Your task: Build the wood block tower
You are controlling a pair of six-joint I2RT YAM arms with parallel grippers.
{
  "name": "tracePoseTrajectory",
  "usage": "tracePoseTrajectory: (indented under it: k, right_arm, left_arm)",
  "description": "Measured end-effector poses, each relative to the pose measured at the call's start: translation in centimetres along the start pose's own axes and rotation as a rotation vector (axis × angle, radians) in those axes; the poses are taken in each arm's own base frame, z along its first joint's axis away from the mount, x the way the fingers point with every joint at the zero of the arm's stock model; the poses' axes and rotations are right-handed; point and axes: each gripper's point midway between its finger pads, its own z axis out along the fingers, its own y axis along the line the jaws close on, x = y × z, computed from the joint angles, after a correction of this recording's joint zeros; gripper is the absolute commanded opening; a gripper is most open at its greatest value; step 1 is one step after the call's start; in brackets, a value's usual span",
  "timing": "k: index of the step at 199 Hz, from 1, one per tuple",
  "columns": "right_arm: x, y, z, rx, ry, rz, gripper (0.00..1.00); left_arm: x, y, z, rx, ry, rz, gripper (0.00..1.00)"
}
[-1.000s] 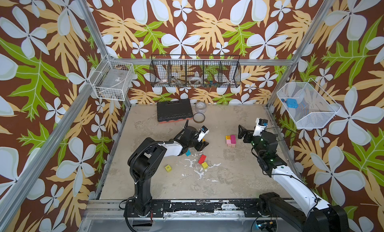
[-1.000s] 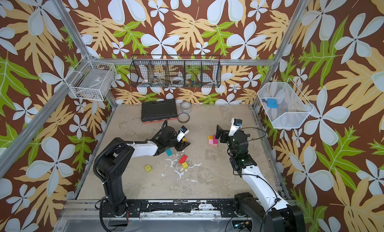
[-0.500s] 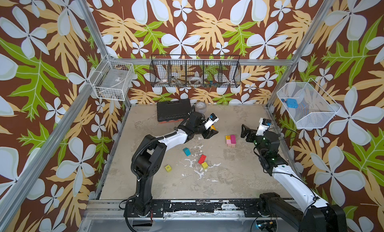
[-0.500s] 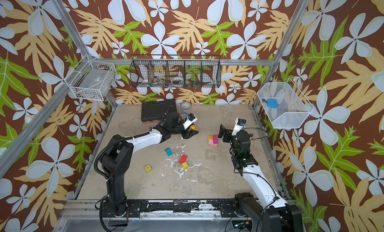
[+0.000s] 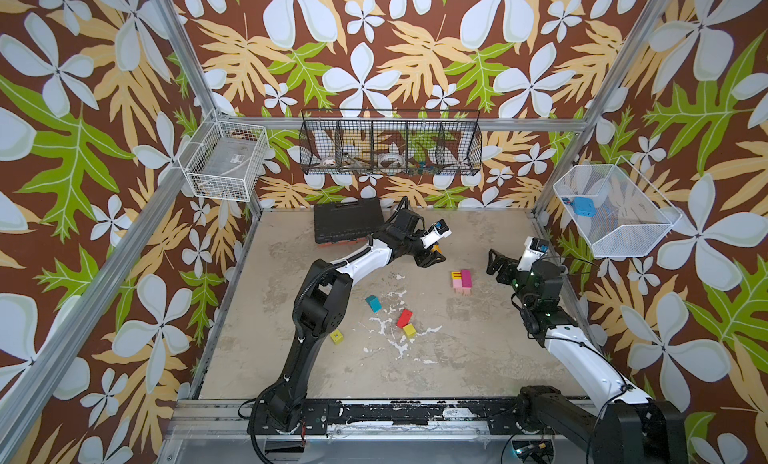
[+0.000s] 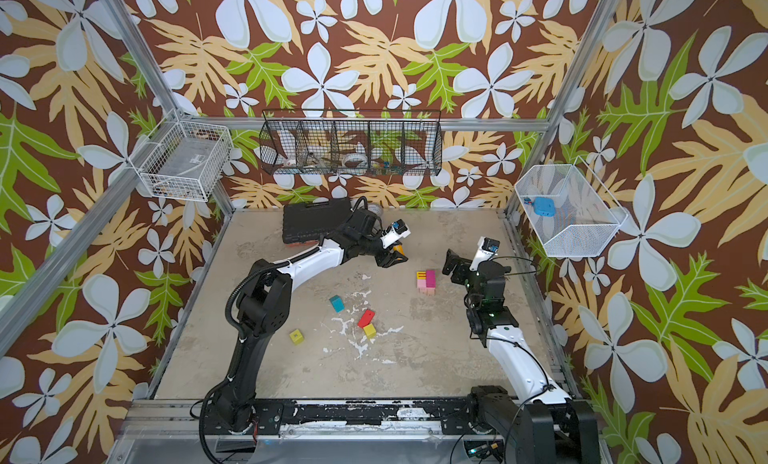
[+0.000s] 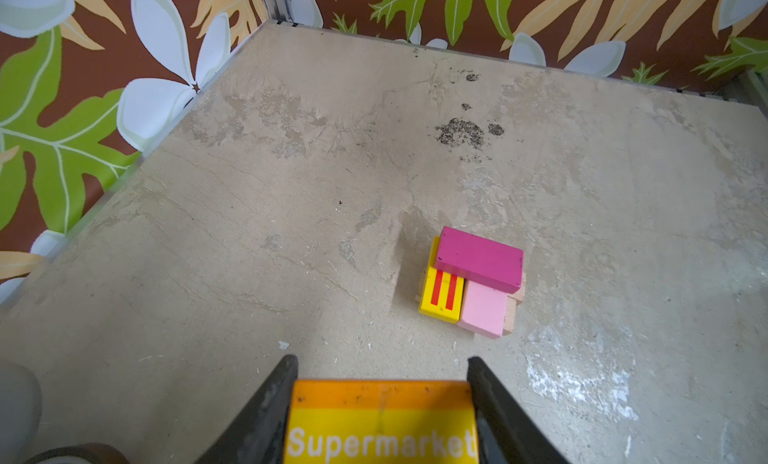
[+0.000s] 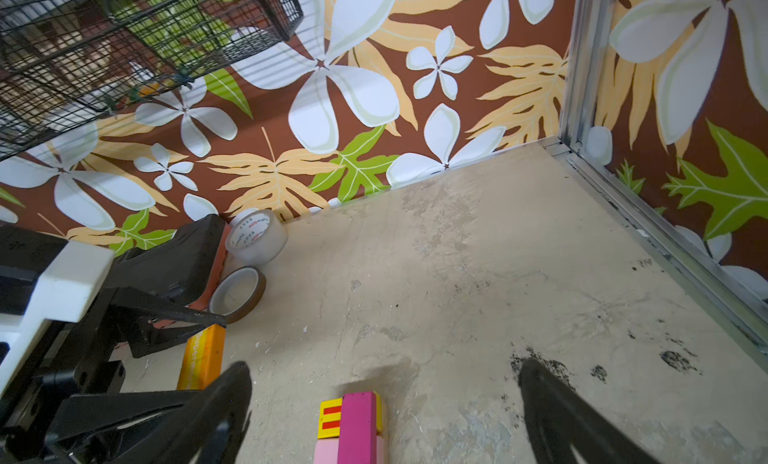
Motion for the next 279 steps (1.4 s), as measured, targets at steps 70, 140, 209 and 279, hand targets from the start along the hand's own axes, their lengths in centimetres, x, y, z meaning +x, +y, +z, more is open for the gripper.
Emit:
tracePoseTrajectory:
  k: [70, 140, 209, 279]
  right_arm:
    - [1.2, -1.6, 0.9, 0.005, 0.059, 0.083, 1.00]
    - [1.4, -1.5, 1.3, -0.006, 0.075, 0.089, 1.00]
    - [1.5, -1.5, 1.6, -0.005, 0.085, 0.091, 1.00]
    - [1.7, -1.5, 1.7, -0.003, 0.095, 0.092, 1.00]
  left_arm:
    - [1.6, -0.7, 4.0, 0.057, 0.068, 0.012, 0.23]
    - [3.5, -4.8, 7.5, 0.112, 0.151, 0.117, 0.21]
    - [3.4, -4.8, 7.5, 0.105, 0.154, 0.145, 0.22]
    - [2.8, -6.3, 8.0, 0.142, 0.135, 0.188, 0.24]
